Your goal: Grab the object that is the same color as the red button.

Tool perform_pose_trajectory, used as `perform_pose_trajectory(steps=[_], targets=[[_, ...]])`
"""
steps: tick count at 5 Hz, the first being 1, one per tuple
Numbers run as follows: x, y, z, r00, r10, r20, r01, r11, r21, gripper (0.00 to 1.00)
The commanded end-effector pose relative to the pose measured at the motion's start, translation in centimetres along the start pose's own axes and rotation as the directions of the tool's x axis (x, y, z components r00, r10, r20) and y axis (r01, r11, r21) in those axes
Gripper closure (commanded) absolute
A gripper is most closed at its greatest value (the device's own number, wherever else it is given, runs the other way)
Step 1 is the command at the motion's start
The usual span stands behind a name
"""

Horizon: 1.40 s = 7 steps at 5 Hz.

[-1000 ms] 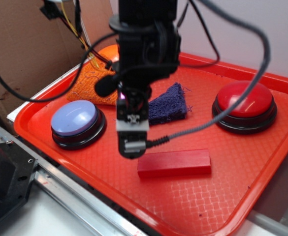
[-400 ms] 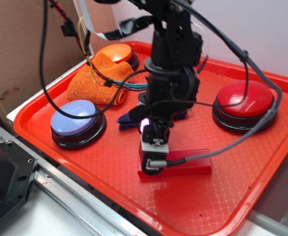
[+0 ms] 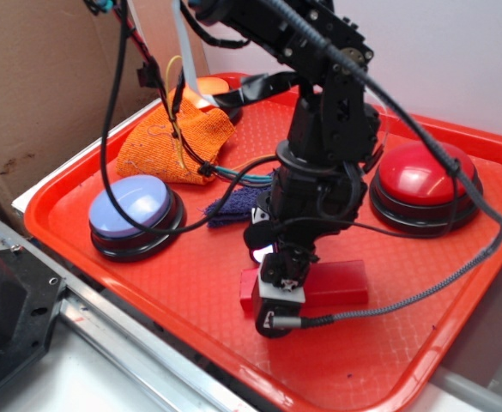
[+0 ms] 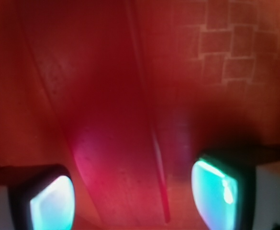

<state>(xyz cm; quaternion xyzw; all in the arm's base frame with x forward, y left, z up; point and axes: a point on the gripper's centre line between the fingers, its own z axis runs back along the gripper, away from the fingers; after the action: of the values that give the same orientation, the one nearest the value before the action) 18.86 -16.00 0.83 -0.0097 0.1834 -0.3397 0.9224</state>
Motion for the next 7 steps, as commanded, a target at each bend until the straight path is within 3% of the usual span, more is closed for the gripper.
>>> perform_pose_trajectory(steps=[1,2,3,4,5,6,7], targets=[[-0.9,-0.6,-0.2,0.998,0.061,-0.003,-0.060,0.998,0.019,1.00],[-1.4,-0.5,0.7,0.994,0.108,0.005,-0.108,0.994,0.035,1.00],[-3.9,0.0,5.1,0.945,0.308,0.110,-0.307,0.951,-0.030,1.00],[-7.1,0.7,9.3,0.830,0.512,0.223,-0.487,0.859,-0.158,1.00],[-11.5,1.4,12.8,0.681,0.644,0.349,-0.596,0.764,-0.247,1.00],[-14.7,2.2,17.1,0.619,0.685,0.385,-0.640,0.724,-0.257,1.00],[-16.5,1.1,21.6,0.584,0.701,0.409,-0.686,0.696,-0.214,1.00]])
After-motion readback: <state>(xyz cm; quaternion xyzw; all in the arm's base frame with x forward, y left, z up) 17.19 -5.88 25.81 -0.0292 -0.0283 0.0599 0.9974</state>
